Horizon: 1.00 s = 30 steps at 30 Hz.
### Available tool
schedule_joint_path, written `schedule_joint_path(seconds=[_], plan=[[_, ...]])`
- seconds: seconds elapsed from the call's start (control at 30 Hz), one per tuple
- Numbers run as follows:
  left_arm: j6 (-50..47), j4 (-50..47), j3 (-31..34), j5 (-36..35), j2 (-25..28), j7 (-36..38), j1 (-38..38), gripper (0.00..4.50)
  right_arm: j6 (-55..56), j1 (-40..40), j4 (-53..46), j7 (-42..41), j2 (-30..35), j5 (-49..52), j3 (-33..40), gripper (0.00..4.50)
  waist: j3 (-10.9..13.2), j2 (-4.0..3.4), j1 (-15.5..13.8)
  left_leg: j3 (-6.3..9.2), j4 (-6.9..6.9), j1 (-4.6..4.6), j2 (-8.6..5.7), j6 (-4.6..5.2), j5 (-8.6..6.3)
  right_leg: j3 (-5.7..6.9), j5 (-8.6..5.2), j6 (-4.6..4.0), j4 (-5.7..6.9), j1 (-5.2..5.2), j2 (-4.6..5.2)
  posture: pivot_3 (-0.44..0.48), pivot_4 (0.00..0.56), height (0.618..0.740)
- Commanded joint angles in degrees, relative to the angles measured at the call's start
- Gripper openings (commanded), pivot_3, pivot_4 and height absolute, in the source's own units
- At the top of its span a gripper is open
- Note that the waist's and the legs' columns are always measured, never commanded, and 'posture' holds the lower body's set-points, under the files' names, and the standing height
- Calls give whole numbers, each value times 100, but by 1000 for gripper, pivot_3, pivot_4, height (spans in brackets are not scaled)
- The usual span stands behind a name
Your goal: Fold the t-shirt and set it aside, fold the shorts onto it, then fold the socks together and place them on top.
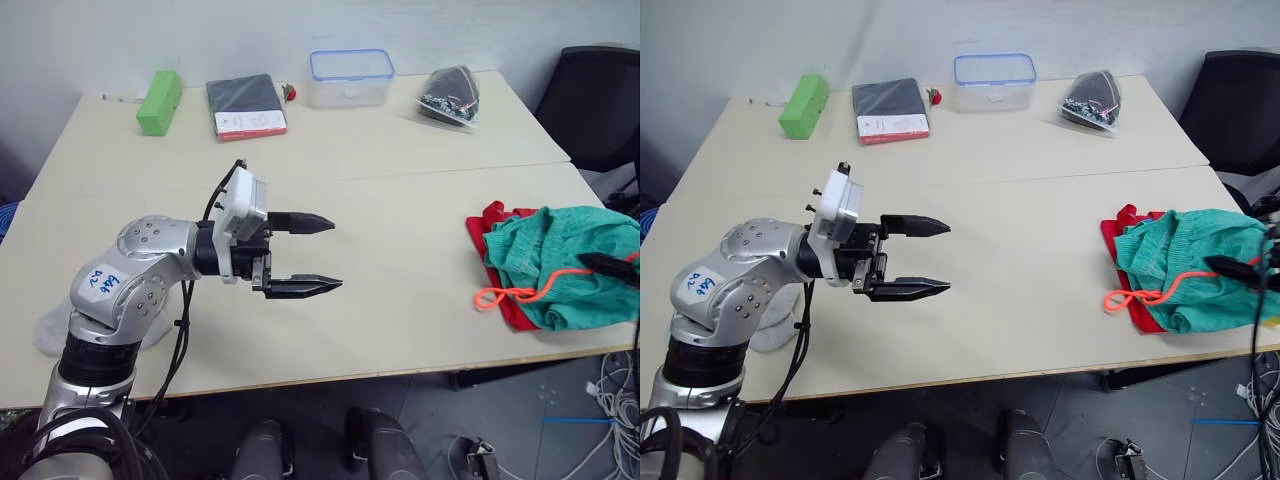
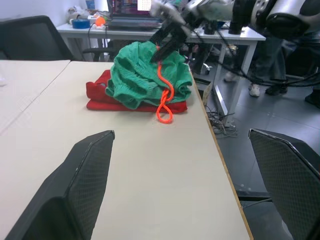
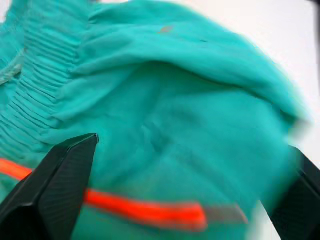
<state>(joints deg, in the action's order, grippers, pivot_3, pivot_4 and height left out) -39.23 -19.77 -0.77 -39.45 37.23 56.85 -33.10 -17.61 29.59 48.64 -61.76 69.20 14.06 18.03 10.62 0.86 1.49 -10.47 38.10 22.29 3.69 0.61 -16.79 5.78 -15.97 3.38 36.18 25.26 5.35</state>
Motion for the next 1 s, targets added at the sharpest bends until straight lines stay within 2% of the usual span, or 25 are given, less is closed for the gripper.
schedule_joint_path(seconds=[0.03, 0.17, 0.27, 0.37, 0.47, 0.53, 0.63, 0.73, 0.9, 1.0], plan=[[96, -129, 174, -1, 101, -11, 28, 4500, 81, -8, 27, 80, 347, 218, 540, 4474, 0, 0, 9, 0, 2, 0, 0, 0, 0, 0, 0, 0, 0, 0, 0, 0, 150, 740], [78, -121, 207, -1, 148, -18, 46, 4500, 276, 186, 458, 9, 335, 221, 622, 4474, 0, 0, 50, -4, 4, -17, 3, -1, -1, -3, 0, -1, 0, -14, -2, 0, 150, 740], [116, -80, 227, 123, 242, -78, 110, 4500, -223, 451, -66, -382, 195, 640, 723, 4474, -1, -8, 52, -4, 3, -17, 3, -2, -1, -5, -1, -3, 3, -12, -1, 0, 150, 740], [120, -125, 365, 220, 353, -241, 340, 4500, -1330, 341, -1960, -881, -141, 1644, 762, 4474, -4, -13, 90, -4, 1, -19, 9, -5, -1, -14, -1, -3, 5, -10, 1, 0, 150, 740], [114, -308, 522, 328, 484, -437, 695, 4500, -2236, 270, -3999, -840, -694, 2690, 597, 4474, -4, -13, 90, 2, 0, -21, 21, -18, -1, -17, -5, -10, 21, -7, 7, 0, 150, 740], [164, -423, 619, 483, 623, -587, 997, 4500, -2608, 363, -4990, -711, -1127, 3245, 345, 4474, -3, -12, 54, 15, 1, -18, 25, -25, 0, -6, -10, -19, 27, -4, 6, 0, 150, 740], [184, -672, 979, 724, 832, -903, 1643, 4500, -2689, 418, -5996, -756, -1633, 3576, -208, 4474, -2, -10, 3, 28, 0, -10, 26, -31, -2, 6, -16, -29, 28, 0, 10, 0, 150, 740], [214, -997, 1733, 1131, 1004, -1305, 2726, 4500, -2439, 397, -6609, -874, -1983, 3512, -749, 4474, -3, -6, -27, 35, -1, 12, 16, -17, -10, 16, -17, -30, 26, 14, 31, 0, 150, 740], [604, -989, 2991, 2113, 981, -1830, 4493, 4500, -2258, 471, -6735, -900, -2279, 3445, -1121, 4474, -4, 6, 7, 29, -1, 17, 8, 4, -29, 28, -15, -28, 12, 17, 57, 0, 150, 740], [737, -965, 3589, 2165, 784, -1794, 5184, 4500, -2217, 512, -6652, -915, -2346, 3406, -1221, 4474, -4, 10, -5, 31, -1, 16, 7, 15, -37, 35, -16, -29, 11, 17, 65, 0, 150, 740]])
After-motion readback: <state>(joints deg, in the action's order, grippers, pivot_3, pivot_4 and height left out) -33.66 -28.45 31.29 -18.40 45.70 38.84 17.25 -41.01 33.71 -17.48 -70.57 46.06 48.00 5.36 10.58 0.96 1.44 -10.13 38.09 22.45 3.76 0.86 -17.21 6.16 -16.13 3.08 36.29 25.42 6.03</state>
